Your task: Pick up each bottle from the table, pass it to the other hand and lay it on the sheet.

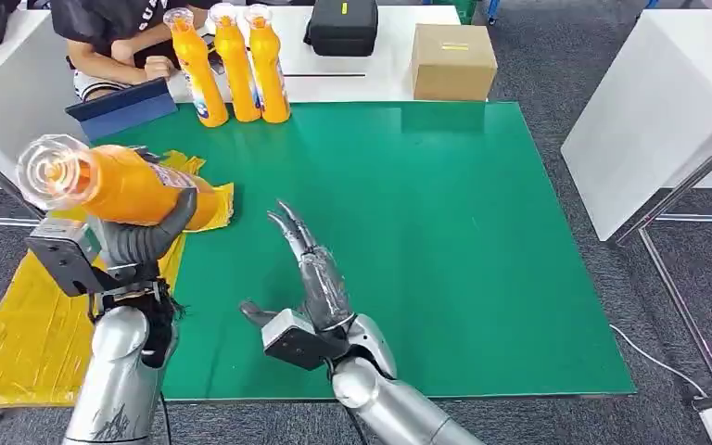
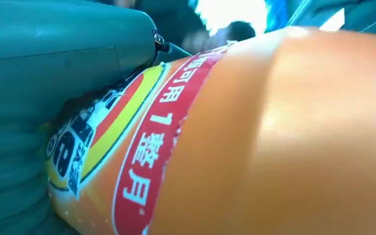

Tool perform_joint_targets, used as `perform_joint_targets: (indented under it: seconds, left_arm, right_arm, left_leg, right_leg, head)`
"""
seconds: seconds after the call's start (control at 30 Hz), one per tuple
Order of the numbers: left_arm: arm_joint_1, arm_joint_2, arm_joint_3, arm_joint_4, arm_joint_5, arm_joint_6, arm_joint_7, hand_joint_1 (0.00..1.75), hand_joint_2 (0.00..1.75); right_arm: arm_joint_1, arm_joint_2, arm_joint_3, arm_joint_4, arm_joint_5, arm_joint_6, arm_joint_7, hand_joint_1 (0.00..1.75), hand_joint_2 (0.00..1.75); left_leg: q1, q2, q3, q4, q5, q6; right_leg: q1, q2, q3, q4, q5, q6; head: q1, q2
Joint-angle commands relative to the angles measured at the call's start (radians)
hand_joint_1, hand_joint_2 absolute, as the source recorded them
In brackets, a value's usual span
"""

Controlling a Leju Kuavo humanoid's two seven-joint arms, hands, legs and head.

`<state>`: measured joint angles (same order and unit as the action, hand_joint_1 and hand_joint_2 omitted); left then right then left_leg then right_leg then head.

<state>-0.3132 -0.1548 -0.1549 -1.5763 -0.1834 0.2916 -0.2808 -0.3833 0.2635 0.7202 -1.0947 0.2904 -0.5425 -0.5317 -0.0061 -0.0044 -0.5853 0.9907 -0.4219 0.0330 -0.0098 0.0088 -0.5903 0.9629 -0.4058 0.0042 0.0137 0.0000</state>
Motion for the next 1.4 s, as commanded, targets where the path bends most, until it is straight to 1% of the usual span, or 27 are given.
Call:
perform_joint_targets:
  seconds: [0.03, 0.1, 0.13, 0.23, 0.27, 0.53, 0.57, 0.63, 0.67, 0.8, 0.83, 0.87, 0.93, 1.0, 1.03, 1.07, 1.1, 1.13, 1.2, 1.23, 1.27, 1.3, 1.33, 1.37, 1.4]
  left_arm:
    - [-0.053, 0.062, 0.038, 0.050, -0.261, 0.106, -0.012, 1.75, 1.75]
    - [-0.053, 0.062, 0.038, 0.050, -0.261, 0.106, -0.012, 1.75, 1.75]
    - [-0.053, 0.059, 0.036, 0.051, -0.262, 0.107, -0.013, 1.75, 1.75]
    - [-0.052, 0.058, 0.036, 0.050, -0.263, 0.108, -0.013, 1.75, 1.75]
    - [-0.052, 0.058, 0.036, 0.050, -0.263, 0.108, -0.013, 1.75, 1.75]
    - [-0.052, 0.058, 0.036, 0.050, -0.263, 0.108, -0.013, 1.75, 1.75]
    - [-0.052, 0.058, 0.036, 0.050, -0.263, 0.108, -0.013, 1.75, 1.75]
    - [-0.052, 0.058, 0.036, 0.050, -0.263, 0.108, -0.013, 1.75, 1.75]
    - [-0.052, 0.058, 0.036, 0.050, -0.263, 0.108, -0.013, 1.75, 1.75]
    - [-0.052, 0.058, 0.036, 0.050, -0.263, 0.108, -0.013, 1.75, 1.75]
    - [-0.055, 0.074, 0.021, 0.063, -0.326, 0.129, -0.010, 1.75, 1.75]
    - [-0.058, 0.089, 0.011, 0.083, -0.376, 0.149, -0.010, 1.75, 1.75]
    - [-0.073, 0.122, -0.013, 0.147, -0.455, 0.190, -0.029, 1.75, 1.75]
    - [-0.095, 0.141, -0.030, 0.200, -0.528, 0.228, -0.045, 1.75, 1.75]
    - [-0.118, 0.148, -0.043, 0.241, -0.591, 0.251, -0.035, 1.75, 1.75]
    - [-0.137, 0.151, -0.049, 0.271, -0.617, 0.254, -0.027, 1.75, 1.75]
    - [-0.168, 0.158, -0.062, 0.320, -0.647, 0.254, -0.017, 1.75, 1.75]
    - [-0.203, 0.168, -0.078, 0.383, -0.683, 0.270, -0.013, 1.75, 1.75]
    - [-0.239, 0.186, -0.106, 0.469, -0.777, 0.326, -0.010, 1.75, 1.75]
    - [-0.254, 0.197, -0.128, 0.523, -0.876, 0.360, 0.008, 1.75, 1.75]
    - [-0.289, 0.241, -0.205, 0.645, -1.134, 0.284, 0.115, 1.75, 1.75]
    - [-0.302, 0.236, -0.200, 0.713, -1.133, 0.325, 0.096, 1.75, 1.75]
    - [-0.328, 0.232, -0.195, 0.823, -1.132, 0.351, 0.075, 1.75, 1.75]
    - [-0.340, 0.232, -0.197, 0.860, -1.137, 0.368, 0.071, 1.75, 1.75]
    - [-0.345, 0.232, -0.194, 0.881, -1.136, 0.364, 0.071, 1.75, 1.75]
  right_arm:
    - [0.201, -0.196, -0.128, -0.454, 0.044, 0.002, 0.031, 0.00, 1.75]
    - [0.201, -0.196, -0.128, -0.454, 0.044, 0.002, 0.031, 0.00, 1.75]
    - [0.198, -0.187, -0.129, -0.444, 0.044, 0.003, 0.031, 0.00, 1.75]
    - [0.193, -0.180, -0.128, -0.432, 0.045, 0.004, 0.029, 0.00, 1.75]
    - [0.193, -0.180, -0.128, -0.432, 0.045, 0.004, 0.029, 0.00, 1.75]
    - [0.193, -0.180, -0.128, -0.432, 0.045, 0.004, 0.029, 0.00, 1.75]
    - [0.193, -0.180, -0.128, -0.432, 0.045, 0.004, 0.029, 0.00, 1.75]
    - [0.193, -0.180, -0.128, -0.432, 0.045, 0.004, 0.029, 0.00, 1.75]
    - [0.193, -0.180, -0.128, -0.432, 0.045, 0.004, 0.029, 0.00, 1.75]
    - [0.193, -0.180, -0.128, -0.432, 0.045, 0.004, 0.029, 0.00, 1.75]
    - [0.209, -0.181, -0.142, -0.443, 0.065, -0.014, 0.025, 0.00, 1.75]
    - [0.233, -0.196, -0.154, -0.469, 0.067, -0.019, 0.026, 0.00, 1.75]
    - [0.298, -0.237, -0.199, -0.547, 0.065, -0.053, 0.012, 0.00, 1.75]
    - [0.329, -0.267, -0.235, -0.603, 0.066, -0.081, -0.001, 0.00, 1.75]
    - [0.338, -0.279, -0.259, -0.631, 0.076, -0.108, -0.001, 0.00, 1.75]
    - [0.342, -0.285, -0.277, -0.646, 0.087, -0.122, 0.003, 0.00, 1.75]
    - [0.348, -0.283, -0.303, -0.662, 0.117, -0.153, 0.012, 0.00, 1.75]
    - [0.360, -0.280, -0.341, -0.694, 0.142, -0.156, 0.013, 0.00, 1.75]
    - [0.379, -0.267, -0.410, -0.744, 0.186, -0.156, -0.003, 0.00, 1.75]
    - [0.389, -0.253, -0.460, -0.773, 0.222, -0.156, -0.024, 0.00, 1.75]
    - [0.440, -0.236, -0.557, -0.820, 0.372, -0.156, -0.034, 0.00, 1.75]
    - [0.457, -0.262, -0.562, -0.837, 0.354, -0.156, -0.033, 0.00, 1.75]
    - [0.471, -0.299, -0.554, -0.842, 0.352, -0.156, -0.015, 0.00, 1.75]
    - [0.467, -0.307, -0.549, -0.841, 0.357, -0.156, -0.003, 0.00, 1.75]
    - [0.462, -0.309, -0.542, -0.834, 0.363, -0.156, 0.000, 0.00, 1.75]
  left_leg:
    - [0.001, -0.007, 0.003, -0.001, -0.001, -0.002]
    - [0.000, -0.003, 0.001, 0.000, 0.000, -0.001]
    - [0.000, -0.004, 0.002, 0.000, -0.001, -0.002]
    - [0.000, -0.001, 0.001, 0.000, -0.001, -0.001]
    - [0.000, -0.002, 0.003, 0.000, -0.002, -0.003]
    - [0.001, -0.001, 0.002, 0.000, -0.001, -0.001]
    - [0.001, -0.001, 0.004, 0.000, -0.002, -0.003]
    - [0.001, -0.001, 0.002, 0.000, -0.001, -0.001]
    - [0.001, -0.001, 0.004, 0.000, -0.002, -0.002]
    - [0.002, -0.001, 0.003, 0.000, -0.001, -0.002]
    - [0.002, -0.001, 0.002, 0.000, -0.001, -0.001]
    - [0.002, -0.001, 0.004, 0.000, -0.002, -0.003]
    - [0.002, -0.003, 0.003, -0.001, 0.000, -0.001]
    - [0.001, -0.006, 0.005, -0.001, -0.001, -0.002]
    - [0.000, -0.005, 0.004, -0.001, 0.000, -0.002]
    - [0.000, -0.007, 0.005, -0.001, -0.001, -0.002]
    - [0.000, -0.006, 0.003, 0.000, 0.000, -0.002]
    - [0.000, -0.006, 0.002, 0.000, 0.000, -0.002]
    - [0.000, -0.006, 0.003, 0.000, 0.000, -0.002]
    - [-0.001, -0.006, 0.002, 0.000, 0.000, -0.002]
    - [-0.001, -0.008, 0.004, 0.000, 0.000, -0.003]
    - [-0.001, -0.008, 0.004, -0.001, 0.000, -0.002]
    - [-0.001, -0.007, 0.005, -0.001, 0.000, -0.002]
    - [-0.001, -0.009, 0.008, -0.002, 0.000, -0.003]
    - [-0.002, -0.008, 0.008, -0.002, 0.000, -0.002]
  right_leg:
    - [0.001, -0.007, 0.006, -0.002, -0.002, 0.000]
    - [0.000, -0.003, 0.002, -0.001, -0.001, 0.000]
    - [0.000, -0.004, 0.004, 0.000, -0.002, 0.000]
    - [0.000, -0.002, 0.002, -0.001, -0.001, 0.000]
    - [0.001, -0.003, 0.004, 0.000, -0.002, -0.001]
    - [0.000, -0.001, 0.002, -0.001, -0.001, 0.000]
    - [0.000, -0.002, 0.004, -0.001, -0.002, -0.001]
    - [0.000, -0.002, 0.002, -0.001, -0.001, 0.000]
    - [0.000, -0.002, 0.004, -0.001, -0.002, -0.001]
    - [0.000, -0.002, 0.003, -0.001, -0.001, 0.000]
    - [0.000, -0.001, 0.002, -0.001, -0.001, 0.000]
    - [0.000, -0.002, 0.004, -0.001, -0.002, -0.001]
    - [0.000, -0.004, 0.003, -0.001, -0.001, 0.000]
    - [0.000, -0.007, 0.004, -0.001, -0.002, 0.000]
    - [0.000, -0.006, 0.002, -0.001, -0.002, 0.000]
    - [0.000, -0.008, 0.004, -0.001, -0.002, 0.000]
    - [0.000, -0.007, 0.002, -0.001, -0.002, 0.000]
    - [0.000, -0.006, 0.001, -0.001, -0.001, 0.000]
    - [0.000, -0.007, 0.001, 0.000, -0.002, 0.000]
    - [0.000, -0.007, 0.001, 0.000, -0.001, 0.000]
    - [0.000, -0.009, 0.002, 0.000, -0.002, -0.001]
    - [-0.001, -0.008, 0.002, 0.000, -0.002, -0.001]
    - [-0.001, -0.008, 0.003, -0.001, -0.002, 0.000]
    - [-0.001, -0.010, 0.006, -0.002, -0.003, -0.001]
    - [-0.001, -0.009, 0.006, -0.002, -0.002, 0.000]
  head:
    - [0.000, 0.000]
    - [0.000, 0.000]
    - [0.000, 0.000]
    - [0.000, 0.000]
    - [0.000, 0.000]
    - [0.000, 0.000]
    - [0.000, 0.000]
    - [0.000, 0.000]
    - [0.000, 0.000]
    - [0.000, 0.000]
    - [0.000, 0.000]
    - [0.000, 0.000]
    - [0.000, 0.000]
    - [0.000, 0.000]
    - [0.000, 0.000]
    - [0.000, 0.000]
    - [0.000, 0.000]
    - [0.000, 0.000]
    - [0.000, 0.000]
    - [0.000, 0.000]
    - [0.000, 0.000]
    - [0.000, 0.000]
    - [0.000, 0.000]
    - [0.000, 0.000]
    - [0.000, 0.000]
